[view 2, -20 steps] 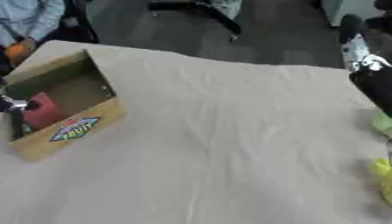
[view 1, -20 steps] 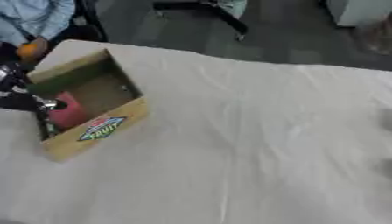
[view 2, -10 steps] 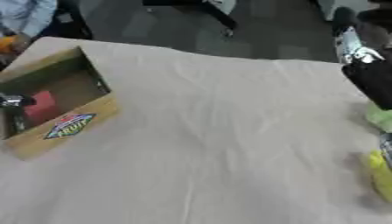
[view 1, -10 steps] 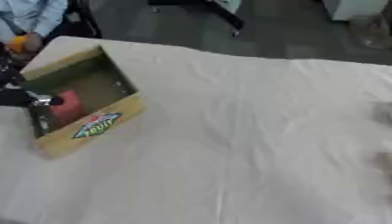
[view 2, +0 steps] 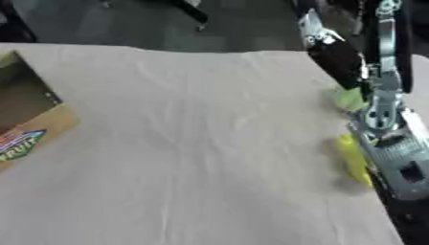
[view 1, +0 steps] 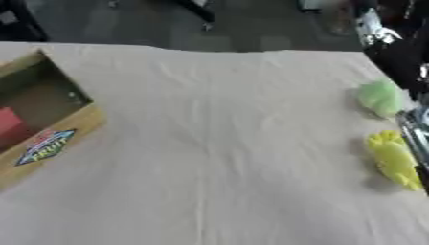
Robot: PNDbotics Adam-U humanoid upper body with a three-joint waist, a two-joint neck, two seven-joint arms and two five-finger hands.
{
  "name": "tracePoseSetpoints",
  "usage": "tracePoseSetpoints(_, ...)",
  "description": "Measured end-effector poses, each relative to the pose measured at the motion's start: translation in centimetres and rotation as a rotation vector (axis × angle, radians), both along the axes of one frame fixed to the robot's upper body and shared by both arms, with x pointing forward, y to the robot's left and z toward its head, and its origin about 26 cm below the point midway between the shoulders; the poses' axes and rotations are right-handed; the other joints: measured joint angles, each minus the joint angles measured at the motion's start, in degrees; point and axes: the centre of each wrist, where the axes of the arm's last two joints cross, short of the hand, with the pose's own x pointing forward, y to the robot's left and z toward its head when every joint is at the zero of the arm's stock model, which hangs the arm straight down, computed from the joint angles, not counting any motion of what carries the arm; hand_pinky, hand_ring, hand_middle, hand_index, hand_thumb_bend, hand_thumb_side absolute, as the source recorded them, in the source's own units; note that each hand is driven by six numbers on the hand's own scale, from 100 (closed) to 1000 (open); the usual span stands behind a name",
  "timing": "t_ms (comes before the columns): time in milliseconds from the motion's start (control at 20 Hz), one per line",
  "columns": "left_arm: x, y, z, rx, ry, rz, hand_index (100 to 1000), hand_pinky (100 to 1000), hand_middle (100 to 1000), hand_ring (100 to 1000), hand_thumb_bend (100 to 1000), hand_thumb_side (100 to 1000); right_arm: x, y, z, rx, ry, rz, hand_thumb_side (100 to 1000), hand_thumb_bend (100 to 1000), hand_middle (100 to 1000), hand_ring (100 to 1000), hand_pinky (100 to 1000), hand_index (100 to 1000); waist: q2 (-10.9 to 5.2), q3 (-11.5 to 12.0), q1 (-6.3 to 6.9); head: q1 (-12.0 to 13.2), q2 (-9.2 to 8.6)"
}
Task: Pick up the objects with one hand, pass them to the other hand, and then place them into the box on the other side of the table.
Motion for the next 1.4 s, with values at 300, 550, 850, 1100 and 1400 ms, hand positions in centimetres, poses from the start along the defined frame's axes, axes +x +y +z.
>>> tracePoseSetpoints(300,-1.7,-2.4,-0.1,-0.108,-0.115,-0.073,810,497,591,659,768,456,1.3,-2.5,-0.7,-0.069,0.2,-0.072,495,403,756,715,818,829,-0.05,-0.41,0.0,-2.65,0.0)
tracePoseSetpoints(550,-2.2,-3.0,-0.6,-0.168,-0.161,-0.08,801,494,574,644,769,451,1.8,-4.2,-1.2,-0.142,0.382,-0.086,462,422,761,722,822,827,-0.57,-0.84,0.04,-3.54,0.0)
tracePoseSetpoints(850,-2.3,-3.0,-1.3,-0.194,-0.165,-0.067,796,495,573,647,769,447,1.8,-6.4,-2.0,-0.208,0.536,-0.117,452,436,767,730,825,830,-0.7,-1.23,0.09,-3.63,0.44)
tracePoseSetpoints(1100,-2.4,-2.9,-1.4,-0.196,-0.162,-0.064,795,495,573,648,768,446,1.4,-8.1,-2.7,-0.245,0.616,-0.158,453,448,772,737,827,833,-0.75,-1.64,0.13,-3.53,0.5)
tracePoseSetpoints(1400,-2.3,-2.8,-1.5,-0.195,-0.152,-0.06,794,496,571,650,767,445,1.1,-9.5,-2.8,-0.299,0.693,-0.179,411,490,781,746,827,839,-1.12,-1.94,0.12,-3.49,0.96)
